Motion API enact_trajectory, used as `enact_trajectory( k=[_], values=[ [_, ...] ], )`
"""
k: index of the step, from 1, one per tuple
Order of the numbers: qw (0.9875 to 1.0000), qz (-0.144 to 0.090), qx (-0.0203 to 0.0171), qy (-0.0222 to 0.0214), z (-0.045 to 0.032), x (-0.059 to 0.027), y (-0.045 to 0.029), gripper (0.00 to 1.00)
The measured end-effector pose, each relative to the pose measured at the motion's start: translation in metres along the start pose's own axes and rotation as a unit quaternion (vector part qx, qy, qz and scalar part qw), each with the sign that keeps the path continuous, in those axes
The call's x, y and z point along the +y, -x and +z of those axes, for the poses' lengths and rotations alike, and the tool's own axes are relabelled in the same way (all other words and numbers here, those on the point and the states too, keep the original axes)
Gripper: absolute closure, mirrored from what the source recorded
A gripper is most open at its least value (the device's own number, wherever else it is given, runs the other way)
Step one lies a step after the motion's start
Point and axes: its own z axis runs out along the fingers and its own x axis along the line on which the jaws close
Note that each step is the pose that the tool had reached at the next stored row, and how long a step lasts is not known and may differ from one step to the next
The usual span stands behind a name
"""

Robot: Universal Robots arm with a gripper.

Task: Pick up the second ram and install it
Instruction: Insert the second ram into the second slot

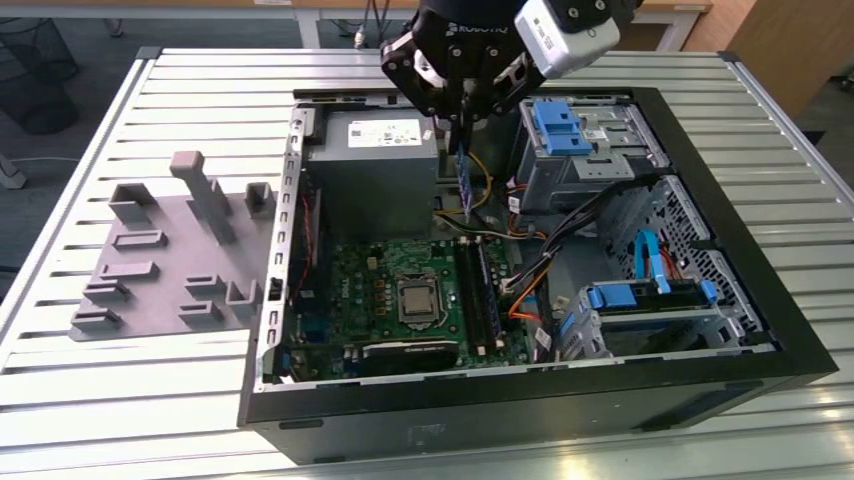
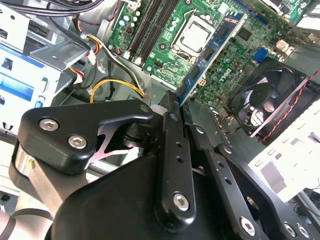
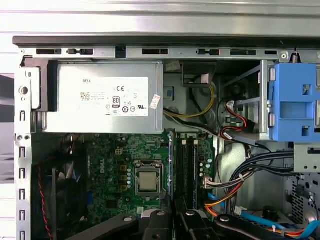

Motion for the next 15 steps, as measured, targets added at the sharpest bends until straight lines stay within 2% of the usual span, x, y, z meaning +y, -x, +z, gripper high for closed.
enact_trajectory(
  k=[3,6,8,10,15],
  values=[
    [1.0000,0.000,-0.0010,0.0000,0.0008,0.0001,0.0000,0.86],
    [1.0000,0.000,-0.0047,0.0000,0.0032,0.0000,0.0001,0.86],
    [1.0000,0.000,-0.0087,0.0005,0.0049,0.0000,0.0001,0.86],
    [1.0000,0.000,-0.0088,0.0024,0.0079,0.0000,0.0004,0.86],
    [1.0000,0.000,-0.0087,0.0025,0.0129,0.0001,0.0007,0.86]
  ],
)
